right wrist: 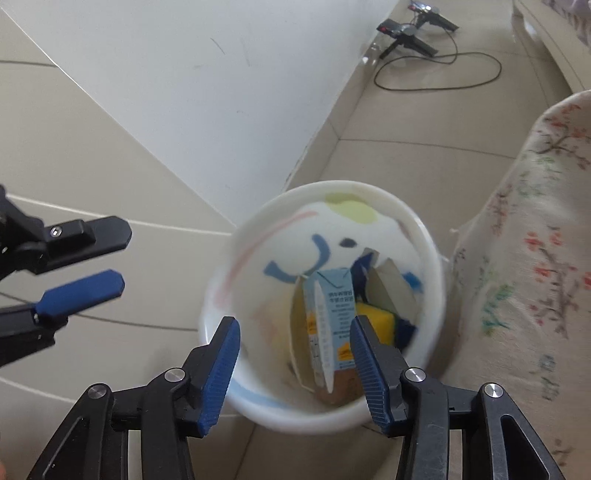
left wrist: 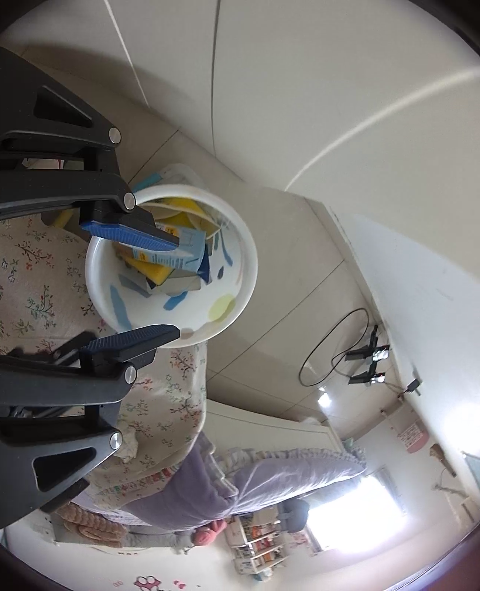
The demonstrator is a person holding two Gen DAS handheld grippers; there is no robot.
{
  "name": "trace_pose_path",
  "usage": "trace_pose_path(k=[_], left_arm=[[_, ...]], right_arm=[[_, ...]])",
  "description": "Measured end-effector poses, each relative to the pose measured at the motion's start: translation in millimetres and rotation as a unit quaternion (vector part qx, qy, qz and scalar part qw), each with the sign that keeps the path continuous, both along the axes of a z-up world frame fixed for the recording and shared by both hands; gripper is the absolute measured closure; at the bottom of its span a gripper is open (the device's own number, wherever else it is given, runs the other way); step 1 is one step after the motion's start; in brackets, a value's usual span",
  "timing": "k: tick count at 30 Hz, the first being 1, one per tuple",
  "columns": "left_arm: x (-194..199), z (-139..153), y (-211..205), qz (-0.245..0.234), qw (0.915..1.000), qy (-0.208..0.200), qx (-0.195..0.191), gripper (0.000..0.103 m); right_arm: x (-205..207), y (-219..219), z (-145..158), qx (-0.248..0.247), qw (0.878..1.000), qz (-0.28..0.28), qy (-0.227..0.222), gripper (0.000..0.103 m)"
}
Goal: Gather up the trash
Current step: 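Drop the sponge and milk carton into the white bucket, then grasp the crumpled tissue with the left gripper while the right grasps the yellow wrapper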
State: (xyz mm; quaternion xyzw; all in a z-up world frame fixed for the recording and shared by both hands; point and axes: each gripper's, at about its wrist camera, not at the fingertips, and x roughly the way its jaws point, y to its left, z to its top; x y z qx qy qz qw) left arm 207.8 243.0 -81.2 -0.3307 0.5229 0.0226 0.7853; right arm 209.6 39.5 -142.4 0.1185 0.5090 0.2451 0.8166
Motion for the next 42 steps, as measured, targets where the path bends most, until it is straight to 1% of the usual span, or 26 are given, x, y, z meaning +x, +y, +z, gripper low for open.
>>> trace_pose_path(k=[1,3,9,11,13,15,16,19,21,22,24,26,27,29,31,33,34,35,36,38,40,41,42], left_arm=[[0,1,-4,-0.004,1.0000,0.000,0.001,0.059],[1,3,-17,-0.020,0.9998,-0.003,0.006,0.059],[5,14,-71,-0.080,0.9963,-0.016,0.029,0.059],[6,16,-94,-0.104,0.9938,-0.019,0.035,0.058],[7,19,-115,-0.125,0.9911,-0.024,0.040,0.054],[8,22,-140,-0.147,0.9875,-0.031,0.049,0.048],[9,23,-153,-0.156,0.9857,-0.033,0.053,0.047],[11,27,-192,-0.193,0.9777,-0.046,0.069,0.045],[15,29,-225,-0.228,0.9684,-0.055,0.086,0.044],[17,30,-245,-0.253,0.9605,-0.060,0.100,0.044],[17,30,-274,-0.286,0.9475,-0.069,0.125,0.044],[18,29,-305,-0.317,0.9332,-0.080,0.149,0.043],[20,28,-317,-0.328,0.9280,-0.084,0.156,0.040],[28,21,-342,-0.344,0.9202,-0.084,0.167,0.037],[37,12,-364,-0.357,0.9143,-0.081,0.174,0.037],[48,1,-386,-0.369,0.9061,-0.078,0.191,0.037],[53,-3,-394,-0.371,0.9040,-0.074,0.199,0.037],[58,-10,-401,-0.373,0.9024,-0.065,0.207,0.037],[63,-16,-405,-0.370,0.9029,-0.056,0.211,0.037],[72,-26,-408,-0.356,0.9093,-0.046,0.211,0.037],[79,-33,-407,-0.343,0.9157,-0.044,0.205,0.038],[82,-36,-406,-0.337,0.9186,-0.043,0.201,0.053],[85,-39,-404,-0.334,0.9206,-0.039,0.199,0.074]], right_arm=[[-4,-9,4,-0.007,1.000,0.000,-0.006,0.047],[-4,-28,10,-0.020,1.000,-0.001,-0.016,0.042],[-30,-93,39,-0.051,0.998,-0.017,-0.040,0.039],[-39,-115,50,-0.067,0.996,-0.022,-0.047,0.038],[-47,-137,62,-0.086,0.995,-0.029,-0.053,0.038],[-53,-163,74,-0.104,0.992,-0.037,-0.057,0.038],[-55,-176,79,-0.110,0.991,-0.042,-0.058,0.038],[-59,-223,95,-0.130,0.987,-0.069,-0.063,0.032],[-59,-260,101,-0.148,0.982,-0.098,-0.068,0.026],[-60,-280,101,-0.152,0.979,-0.120,-0.069,0.025],[-61,-320,96,-0.141,0.974,-0.165,-0.064,0.023],[-63,-358,83,-0.115,0.969,-0.215,-0.041,0.023],[-62,-379,73,-0.102,0.965,-0.242,-0.016,0.023],[-60,-400,62,-0.089,0.958,-0.271,0.017,0.023],[-58,-409,59,-0.089,0.957,-0.274,0.022,0.023],[-57,-407,58,-0.099,0.960,-0.260,0.021,0.023],[-56,-405,56,-0.101,0.961,-0.257,0.023,0.023],[-55,-403,54,-0.101,0.962,-0.253,0.030,0.023],[-54,-401,50,-0.098,0.963,-0.250,0.040,0.023],[-53,-397,42,-0.085,0.964,-0.245,0.062,0.023],[-54,-395,36,-0.066,0.965,-0.243,0.079,0.023],[-56,-395,33,-0.059,0.964,-0.244,0.082,0.023],[-57,-395,32,-0.056,0.964,-0.246,0.084,0.023]])
